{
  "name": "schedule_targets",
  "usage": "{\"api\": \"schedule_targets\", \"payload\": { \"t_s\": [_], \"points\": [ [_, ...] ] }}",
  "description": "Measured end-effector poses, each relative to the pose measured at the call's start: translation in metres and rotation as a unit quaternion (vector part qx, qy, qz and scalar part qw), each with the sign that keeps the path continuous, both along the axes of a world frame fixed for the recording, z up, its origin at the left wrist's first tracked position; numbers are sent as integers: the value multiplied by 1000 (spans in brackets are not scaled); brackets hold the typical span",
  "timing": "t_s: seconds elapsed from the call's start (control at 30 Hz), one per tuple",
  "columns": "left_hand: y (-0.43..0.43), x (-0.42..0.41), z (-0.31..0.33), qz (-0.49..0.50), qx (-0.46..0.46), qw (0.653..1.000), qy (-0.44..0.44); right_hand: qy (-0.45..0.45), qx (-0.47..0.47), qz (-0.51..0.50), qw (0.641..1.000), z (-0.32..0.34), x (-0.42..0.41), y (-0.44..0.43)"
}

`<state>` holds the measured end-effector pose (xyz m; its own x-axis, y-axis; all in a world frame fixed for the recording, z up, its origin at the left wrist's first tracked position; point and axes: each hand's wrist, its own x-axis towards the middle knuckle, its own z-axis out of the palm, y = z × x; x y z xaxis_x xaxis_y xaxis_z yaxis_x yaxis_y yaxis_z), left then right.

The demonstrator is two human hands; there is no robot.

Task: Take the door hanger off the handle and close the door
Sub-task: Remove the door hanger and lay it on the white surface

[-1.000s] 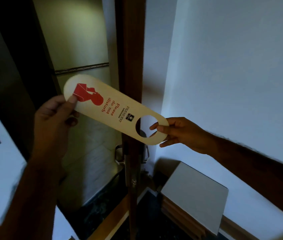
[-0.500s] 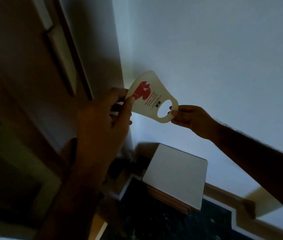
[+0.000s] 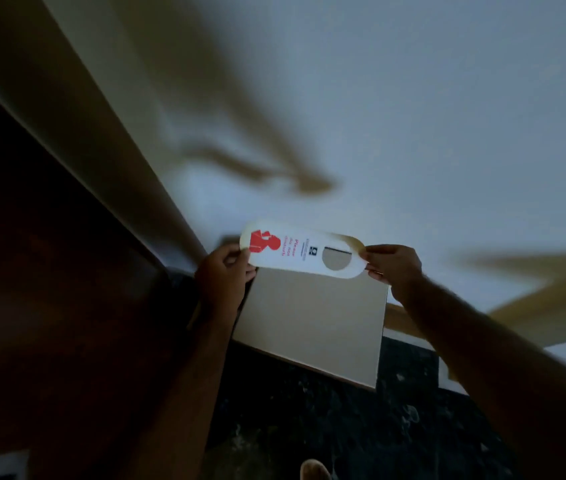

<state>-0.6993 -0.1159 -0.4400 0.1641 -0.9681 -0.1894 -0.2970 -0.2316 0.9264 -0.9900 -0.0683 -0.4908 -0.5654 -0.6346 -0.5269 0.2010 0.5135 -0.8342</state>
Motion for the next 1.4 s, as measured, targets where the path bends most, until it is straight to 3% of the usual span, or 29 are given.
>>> {"api": "schedule_targets", "payload": {
  "t_s": [0.17,0.37,0.43,0.53,0.77,0.83,0.9,0.97,1.13,1.23,1.4],
  "points": [
    [-10,-16,-150,33,164,985,40,73,63,24,995,-128,-17,8],
    [-21,-32,-282,69,252,962,75,95,104,72,987,-240,-17,18],
    [-23,-35,-309,69,271,957,81,148,121,82,978,-259,-15,22],
    [-23,-31,-341,71,297,951,54,255,124,174,943,-279,-9,28],
    [-22,-27,-374,46,309,950,1,408,140,396,811,-303,2,36],
    [-21,-27,-372,25,299,953,-35,428,157,430,779,-303,3,37],
    [-22,-27,-361,-64,249,950,-178,455,169,462,742,-297,4,35],
    [-22,-27,-341,-174,167,913,-328,488,157,483,710,-283,5,29],
    [-34,-35,-252,-288,-15,835,-468,578,51,479,659,-190,10,-11],
    [-51,-41,-186,-266,-104,806,-518,640,-23,443,628,-114,11,-40],
    [-81,-39,-30,-205,-240,808,-498,704,-99,355,607,48,10,-75]
  ]
}}
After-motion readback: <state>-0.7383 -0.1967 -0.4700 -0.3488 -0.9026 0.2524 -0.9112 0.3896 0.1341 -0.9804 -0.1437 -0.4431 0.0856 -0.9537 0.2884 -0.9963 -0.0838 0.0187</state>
